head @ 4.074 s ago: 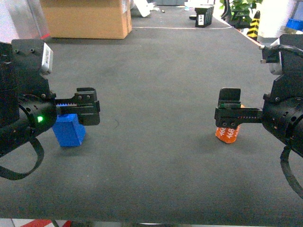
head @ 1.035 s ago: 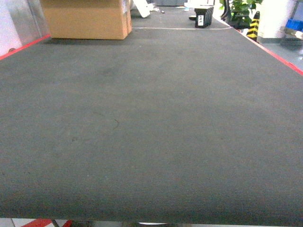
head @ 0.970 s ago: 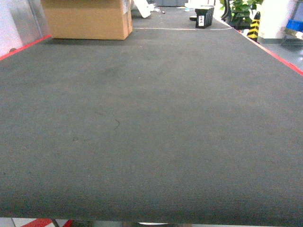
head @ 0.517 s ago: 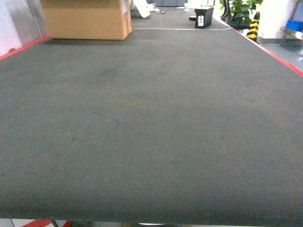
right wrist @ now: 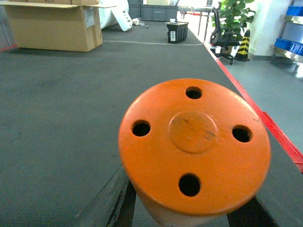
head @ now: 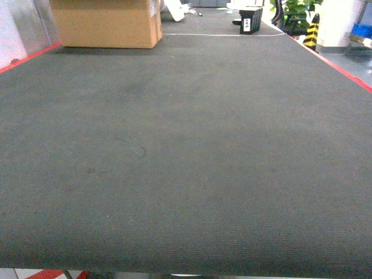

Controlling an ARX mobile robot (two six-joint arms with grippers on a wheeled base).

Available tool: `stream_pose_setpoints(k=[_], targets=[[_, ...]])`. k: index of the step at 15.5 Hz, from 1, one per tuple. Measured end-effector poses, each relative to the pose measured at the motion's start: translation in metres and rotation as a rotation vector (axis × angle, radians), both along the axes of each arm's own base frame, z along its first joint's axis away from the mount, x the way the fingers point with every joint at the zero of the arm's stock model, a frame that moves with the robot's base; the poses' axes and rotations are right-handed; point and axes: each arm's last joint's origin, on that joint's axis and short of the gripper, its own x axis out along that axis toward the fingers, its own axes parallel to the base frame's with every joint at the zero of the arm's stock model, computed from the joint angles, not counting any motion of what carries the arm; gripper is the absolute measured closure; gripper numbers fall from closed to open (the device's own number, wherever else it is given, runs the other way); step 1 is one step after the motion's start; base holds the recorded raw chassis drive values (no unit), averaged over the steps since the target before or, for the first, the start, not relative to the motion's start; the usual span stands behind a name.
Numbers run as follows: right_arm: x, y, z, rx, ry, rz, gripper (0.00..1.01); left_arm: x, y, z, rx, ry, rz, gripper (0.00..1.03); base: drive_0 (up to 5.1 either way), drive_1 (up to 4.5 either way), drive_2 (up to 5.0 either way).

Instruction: Sort blue parts and orange caps into right shelf containers

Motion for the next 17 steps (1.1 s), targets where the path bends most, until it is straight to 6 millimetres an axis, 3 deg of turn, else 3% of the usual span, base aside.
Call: stream_pose_setpoints(k=[3, 9, 17], targets=[[-0.004, -0.014, -0.002, 0.008, -0.008, -0.023, 0.57, -0.005, 0.014, -0.002, -0.005, -0.011, 0.026, 0.62, 0.0, 0.0, 0.0], [-0.018, -0.012, -0.012, 0.008, 0.002, 0.005, 0.57, -0.011, 0.012, -0.009, -0.005, -0.024, -0.002, 0.62, 0.0, 0.0, 0.0], [-0.019, -0.012, -0.01, 0.008, -0.015, 0.004, 0.57, -0.022, 0.012, -0.012, -0.005, -0.009, -0.003, 0.62, 0.0, 0.0, 0.0]])
